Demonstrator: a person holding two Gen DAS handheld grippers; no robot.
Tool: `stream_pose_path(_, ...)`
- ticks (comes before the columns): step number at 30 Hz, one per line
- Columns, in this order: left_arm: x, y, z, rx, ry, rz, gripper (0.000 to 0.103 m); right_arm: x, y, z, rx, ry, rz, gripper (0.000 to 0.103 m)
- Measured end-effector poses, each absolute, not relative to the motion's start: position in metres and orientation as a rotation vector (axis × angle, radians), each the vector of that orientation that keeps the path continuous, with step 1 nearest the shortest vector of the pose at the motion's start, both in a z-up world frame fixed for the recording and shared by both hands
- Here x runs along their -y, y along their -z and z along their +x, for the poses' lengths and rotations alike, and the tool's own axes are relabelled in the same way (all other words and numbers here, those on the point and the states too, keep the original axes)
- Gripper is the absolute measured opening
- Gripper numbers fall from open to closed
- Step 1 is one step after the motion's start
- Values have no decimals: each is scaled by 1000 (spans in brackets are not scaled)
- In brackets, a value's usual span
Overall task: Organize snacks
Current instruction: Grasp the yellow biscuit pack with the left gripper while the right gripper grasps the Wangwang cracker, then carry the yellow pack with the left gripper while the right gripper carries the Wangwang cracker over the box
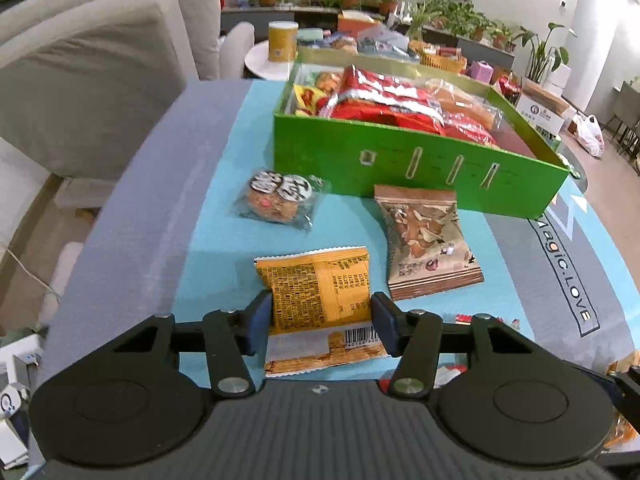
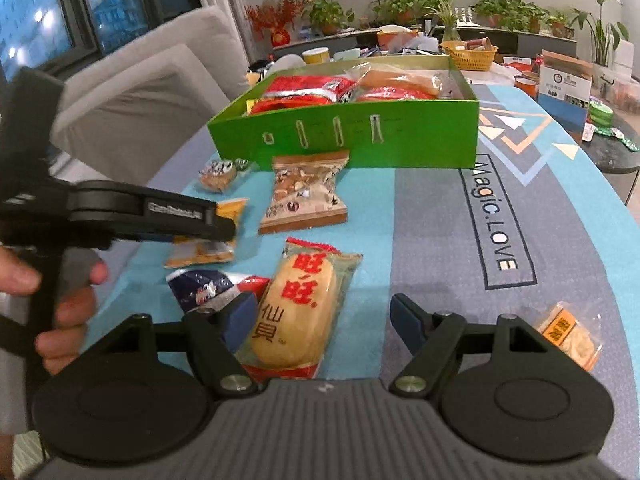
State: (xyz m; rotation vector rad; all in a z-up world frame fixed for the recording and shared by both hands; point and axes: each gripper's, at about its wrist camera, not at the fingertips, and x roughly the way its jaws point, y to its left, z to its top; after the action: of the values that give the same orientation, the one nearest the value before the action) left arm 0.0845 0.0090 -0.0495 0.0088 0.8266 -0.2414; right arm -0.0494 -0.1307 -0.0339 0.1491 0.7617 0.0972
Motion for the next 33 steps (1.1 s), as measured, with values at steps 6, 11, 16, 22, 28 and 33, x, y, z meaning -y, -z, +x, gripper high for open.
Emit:
stream_pose_path(6, -18, 36, 72, -751, 249, 21, 50, 123, 38, -44, -796, -73, 144, 59)
stream_pose_path(11, -21, 33, 67, -724, 261, 24, 50, 118, 40, -40, -790, -19, 118, 59)
stream_pose_path(16, -24, 33, 65, -724, 267, 12, 50, 118, 37, -38, -786, -18, 126, 48)
stream_pose_path(22, -22, 34, 63, -717, 278, 11, 50, 127, 29, -40, -753, -9, 158, 47)
stream_pose_path(28, -18, 33, 61, -708, 291, 14, 50, 134, 17, -40, -703, -15, 170, 47)
stream_pose_path(33, -16, 27, 60, -692, 301, 10, 50, 143, 7, -39, -668, -20, 194, 47)
